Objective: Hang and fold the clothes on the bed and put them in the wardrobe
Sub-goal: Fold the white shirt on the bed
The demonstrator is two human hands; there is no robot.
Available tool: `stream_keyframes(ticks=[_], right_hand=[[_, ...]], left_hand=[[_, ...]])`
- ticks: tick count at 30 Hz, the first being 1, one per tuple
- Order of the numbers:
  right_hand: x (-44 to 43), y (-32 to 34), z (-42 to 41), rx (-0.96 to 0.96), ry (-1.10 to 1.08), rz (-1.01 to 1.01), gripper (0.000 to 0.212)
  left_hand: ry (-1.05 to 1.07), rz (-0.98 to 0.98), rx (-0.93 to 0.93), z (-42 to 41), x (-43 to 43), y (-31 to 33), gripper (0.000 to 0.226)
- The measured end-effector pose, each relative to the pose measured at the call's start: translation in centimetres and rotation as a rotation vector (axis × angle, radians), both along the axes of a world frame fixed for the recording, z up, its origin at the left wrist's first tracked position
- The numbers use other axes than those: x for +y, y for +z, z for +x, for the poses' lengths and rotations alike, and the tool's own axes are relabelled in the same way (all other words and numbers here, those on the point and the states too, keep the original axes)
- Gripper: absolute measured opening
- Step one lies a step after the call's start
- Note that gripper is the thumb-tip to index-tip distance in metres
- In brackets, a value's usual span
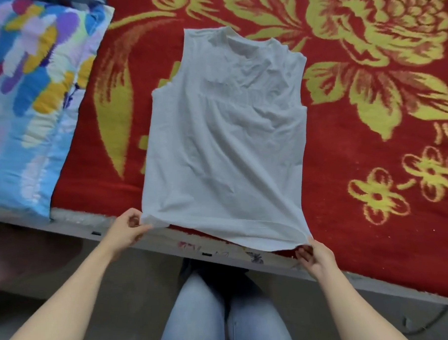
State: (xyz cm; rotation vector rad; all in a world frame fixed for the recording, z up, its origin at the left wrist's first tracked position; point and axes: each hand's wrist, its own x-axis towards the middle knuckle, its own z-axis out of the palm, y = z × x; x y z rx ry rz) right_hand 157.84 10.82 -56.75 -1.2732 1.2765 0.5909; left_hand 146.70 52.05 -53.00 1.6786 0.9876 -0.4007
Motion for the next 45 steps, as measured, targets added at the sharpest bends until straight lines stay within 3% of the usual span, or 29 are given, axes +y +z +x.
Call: stream_keyframes(ticks=[6,9,11,13,16,18,21,25,29,30,31,33,36,38,45], right_hand=[[0.5,-1.2,0.1,-0.017,-0.119,0.087,0.011],[1.9,-2.0,0.0,-0.052,-0.103,0.015,0.023],[2.8,-2.7,-0.6,-0.048,-0.044,-0.147,0.024],[3.4,-3.3,-1.5,-0.086,0.016,-0.293,0.015],[3.1,-3.8,-2.0,-0.258,0.203,-0.438,0.009],[1.9,-3.8,-1.7,-0.310,0.421,-0.432,0.020],[-0.6,-3.5,-1.3,-0.212,0.611,-0.243,0.040],[-2.8,-3.3,-1.4,-0.042,0.602,-0.040,0.033],[-2.7,-2.8,-1.1,0.017,0.383,-0.011,0.005],[-2.7,-2.8,-1.0,0.026,0.330,0.000,0.009],[-2.7,-2.9,-0.8,0.037,0.285,0.013,0.014],[-2.9,-2.9,-0.5,0.066,0.189,0.057,0.021],[-3.6,-3.0,0.1,0.133,0.046,0.088,0.022],[-3.7,-3.1,0.2,0.157,0.016,0.041,0.022],[-2.2,-4.1,0.0,0.151,-0.003,-0.142,0.021]], left_hand=[[0.085,0.507,-0.035,0.2,0.6,-0.4,0.028],[0.111,0.679,0.029,-0.2,0.2,-0.6,0.021],[0.116,0.734,0.061,-0.4,0.2,-0.6,0.026],[0.140,0.758,0.052,-0.6,0.3,-0.9,0.012],[0.245,0.712,-0.054,-0.6,1.2,-0.8,0.024],[0.359,0.703,-0.144,-0.4,2.2,-0.2,0.035],[0.509,0.621,-0.224,-0.5,3.5,0.1,0.042],[0.336,0.538,-0.097,-1.2,3.9,-0.9,0.022],[0.350,0.278,-0.128,-0.5,3.9,-1.4,0.036],[0.375,0.242,-0.137,-0.2,3.8,-1.4,0.038],[0.379,0.259,-0.139,0.0,3.8,-1.4,0.039],[0.271,0.488,-0.114,0.3,4.0,-0.9,0.036],[-0.008,0.883,-0.057,0.6,4.7,0.1,0.026],[-0.193,0.983,0.001,0.5,5.2,0.1,0.024],[-0.485,0.663,0.101,-0.6,3.4,-2.6,0.019]])
